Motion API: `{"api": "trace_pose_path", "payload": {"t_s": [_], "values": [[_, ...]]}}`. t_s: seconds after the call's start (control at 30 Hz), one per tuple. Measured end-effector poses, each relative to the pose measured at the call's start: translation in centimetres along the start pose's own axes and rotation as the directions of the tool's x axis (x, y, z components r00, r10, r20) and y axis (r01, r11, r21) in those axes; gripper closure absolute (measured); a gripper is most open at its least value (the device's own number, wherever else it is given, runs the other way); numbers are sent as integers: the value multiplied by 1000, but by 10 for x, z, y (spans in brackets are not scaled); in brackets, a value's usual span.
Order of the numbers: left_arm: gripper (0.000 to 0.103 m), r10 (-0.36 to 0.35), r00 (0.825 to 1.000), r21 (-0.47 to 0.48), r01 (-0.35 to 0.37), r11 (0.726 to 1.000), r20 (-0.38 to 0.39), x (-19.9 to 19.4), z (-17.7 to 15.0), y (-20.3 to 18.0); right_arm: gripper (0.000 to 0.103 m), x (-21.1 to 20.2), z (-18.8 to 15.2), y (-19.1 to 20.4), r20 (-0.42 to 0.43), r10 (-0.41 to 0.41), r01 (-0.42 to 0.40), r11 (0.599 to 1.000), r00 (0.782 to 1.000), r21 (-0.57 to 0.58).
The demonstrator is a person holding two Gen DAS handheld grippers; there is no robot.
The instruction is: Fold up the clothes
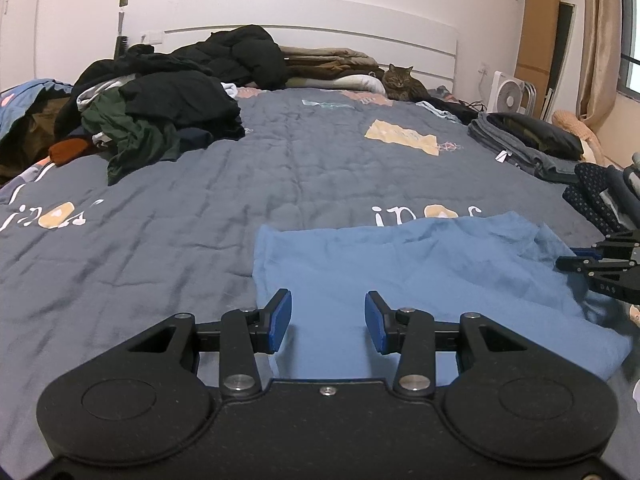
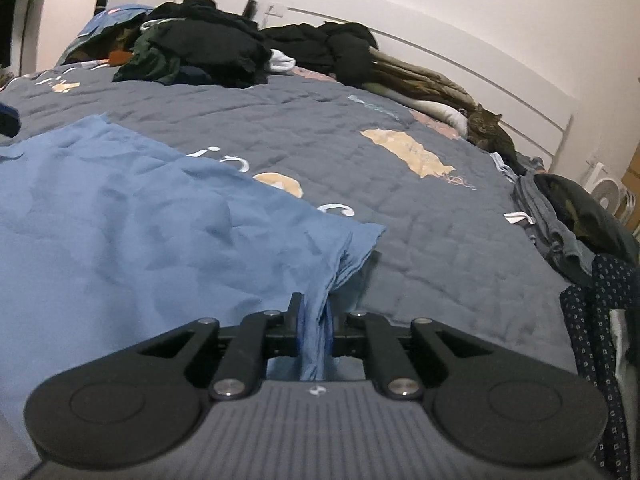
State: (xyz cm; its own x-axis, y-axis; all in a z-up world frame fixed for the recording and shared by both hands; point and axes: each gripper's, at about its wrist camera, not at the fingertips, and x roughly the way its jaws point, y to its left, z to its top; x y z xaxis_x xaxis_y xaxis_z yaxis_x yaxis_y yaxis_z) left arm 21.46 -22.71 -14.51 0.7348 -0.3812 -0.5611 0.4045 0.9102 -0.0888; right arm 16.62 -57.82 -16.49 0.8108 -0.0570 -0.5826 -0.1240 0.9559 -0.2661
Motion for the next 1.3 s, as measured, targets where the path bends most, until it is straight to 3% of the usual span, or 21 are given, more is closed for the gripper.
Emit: {"api": "trace_pose_path", "payload": {"t_s": [0.13, 0.27, 0.43, 0.73, 0.9, 1.03, 1.3], "values": [[61, -4, 1000, 0, 4, 1000, 2, 0, 1, 1, 84, -1, 1, -16, 6, 5, -6, 995, 1000, 98], [61, -10, 1000, 4, 10, 1000, 2, 1, 0, -2, 68, 1, 4, -27, 33, 9, -15, 985, 999, 171], [61, -21, 1000, 12, 21, 1000, 1, 2, 0, -6, 67, 18, 12, -36, 50, 62, -70, 983, 997, 169], [60, -31, 999, 7, 31, 999, -9, 6, -1, -8, 68, 37, 2, -28, -6, 95, -93, 986, 995, 138], [60, -35, 999, 6, 35, 999, -7, 4, -1, -8, 76, 19, 5, -16, 67, 102, -105, 994, 992, 30], [60, -39, 999, 9, 39, 999, -10, 4, -1, -9, 82, 15, 8, -10, 33, 177, -177, 984, 984, -16], [55, -38, 999, 6, 38, 999, -11, 6, -2, -8, 78, 26, 5, -18, 31, 86, -87, 996, 996, 13]]}}
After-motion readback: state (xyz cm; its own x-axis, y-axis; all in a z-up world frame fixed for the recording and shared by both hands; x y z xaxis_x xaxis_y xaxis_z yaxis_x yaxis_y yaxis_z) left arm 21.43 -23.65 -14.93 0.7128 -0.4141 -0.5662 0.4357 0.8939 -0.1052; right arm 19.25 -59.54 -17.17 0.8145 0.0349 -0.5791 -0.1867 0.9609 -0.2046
